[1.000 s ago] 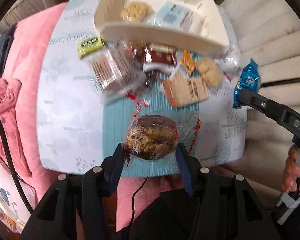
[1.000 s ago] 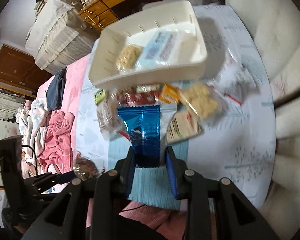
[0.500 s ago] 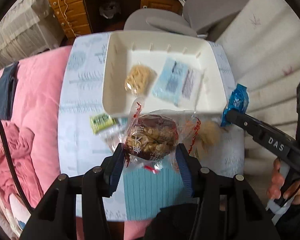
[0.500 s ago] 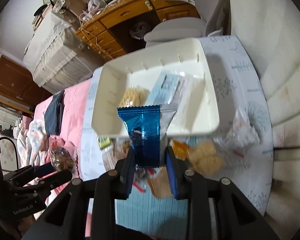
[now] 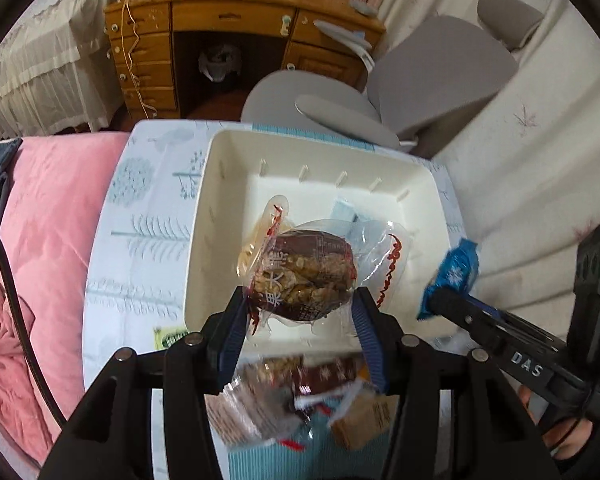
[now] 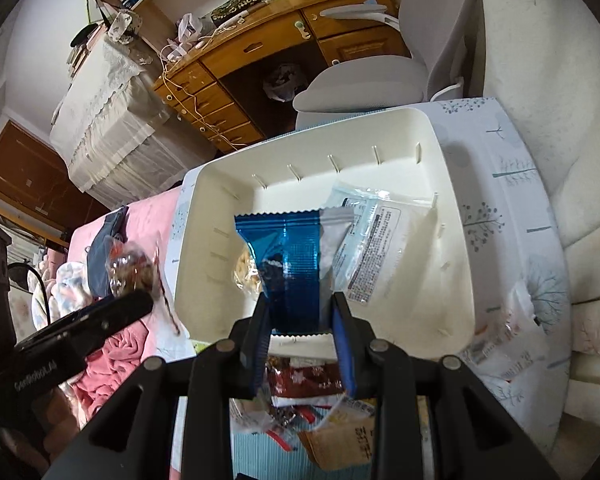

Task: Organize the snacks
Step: 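Carry the candy and nut bag into the white tray and open both tools, then withdraw both tools from the tray toward the remaining snacks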

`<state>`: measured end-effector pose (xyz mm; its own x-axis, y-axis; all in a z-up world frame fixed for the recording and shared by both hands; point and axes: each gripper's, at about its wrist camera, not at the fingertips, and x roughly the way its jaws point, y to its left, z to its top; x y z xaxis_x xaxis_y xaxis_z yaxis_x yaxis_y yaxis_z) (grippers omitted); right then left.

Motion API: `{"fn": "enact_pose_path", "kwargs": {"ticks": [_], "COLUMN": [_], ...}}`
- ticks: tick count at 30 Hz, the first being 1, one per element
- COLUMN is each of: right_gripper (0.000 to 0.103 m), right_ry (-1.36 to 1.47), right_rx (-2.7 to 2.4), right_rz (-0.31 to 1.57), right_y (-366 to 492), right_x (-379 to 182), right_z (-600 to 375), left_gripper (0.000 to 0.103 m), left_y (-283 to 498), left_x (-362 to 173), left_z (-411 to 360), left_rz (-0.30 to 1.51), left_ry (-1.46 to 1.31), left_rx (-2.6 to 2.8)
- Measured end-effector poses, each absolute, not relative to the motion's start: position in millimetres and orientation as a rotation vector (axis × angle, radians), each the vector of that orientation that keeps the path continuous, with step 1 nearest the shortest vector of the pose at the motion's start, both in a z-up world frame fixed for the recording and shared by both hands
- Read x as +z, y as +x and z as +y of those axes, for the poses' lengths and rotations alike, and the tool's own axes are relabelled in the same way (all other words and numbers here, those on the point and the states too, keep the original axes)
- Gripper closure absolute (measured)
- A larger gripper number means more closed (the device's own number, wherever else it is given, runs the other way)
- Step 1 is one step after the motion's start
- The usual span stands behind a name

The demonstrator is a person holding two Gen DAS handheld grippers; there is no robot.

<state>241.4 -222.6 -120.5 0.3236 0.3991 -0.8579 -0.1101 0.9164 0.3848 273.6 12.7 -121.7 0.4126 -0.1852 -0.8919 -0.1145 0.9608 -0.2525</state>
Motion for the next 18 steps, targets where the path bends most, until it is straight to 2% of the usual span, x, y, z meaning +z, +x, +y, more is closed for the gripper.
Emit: {"fn": "enact_pose_path", "kwargs": {"ticks": [5, 7, 8, 9, 11, 13, 18], "right_gripper": [0.072, 0.072, 0.072, 0.07, 0.056, 0.045, 0.041], "right_ry": [0.295, 0.304, 0.307, 0.309, 0.314, 0.324, 0.329], "right_rx": [0.33, 0.327, 0.326, 0.321, 0.302, 0.29, 0.281], "right_rz": [1.196, 1.198, 1.2, 1.206, 1.22, 1.22, 1.213], "right_y": [247.3, 247.9, 247.7, 247.7, 248.1, 247.0, 240.2], "right_x": [-127.0, -128.9, -129.9, -131.3, -133.6, -133.0, -126.3], "right_z": [-222.5, -223.4, -223.4, -224.0, -225.3, -227.8, -233.8], "left_gripper": [0.052, 0.049, 0.042, 0.027, 0.018, 0.018, 0.017], "left_y": [280.3, 280.7, 280.7, 280.1, 280.3, 277.9, 266.5], "left_x": [-137.0, -140.8, -141.7, -141.3, -141.2, -139.5, -133.4], "left_z": [16.2, 16.9, 17.2, 17.1, 17.2, 16.5, 13.5], "left_rz": [1.145, 1.146, 1.145, 1.148, 1.154, 1.156, 1.158], "left_ry": [-0.308, -0.318, -0.327, -0.334, -0.351, -0.353, -0.356], "left_rx": [-0.053, -0.045, -0.044, -0.048, -0.058, -0.057, -0.054]}}
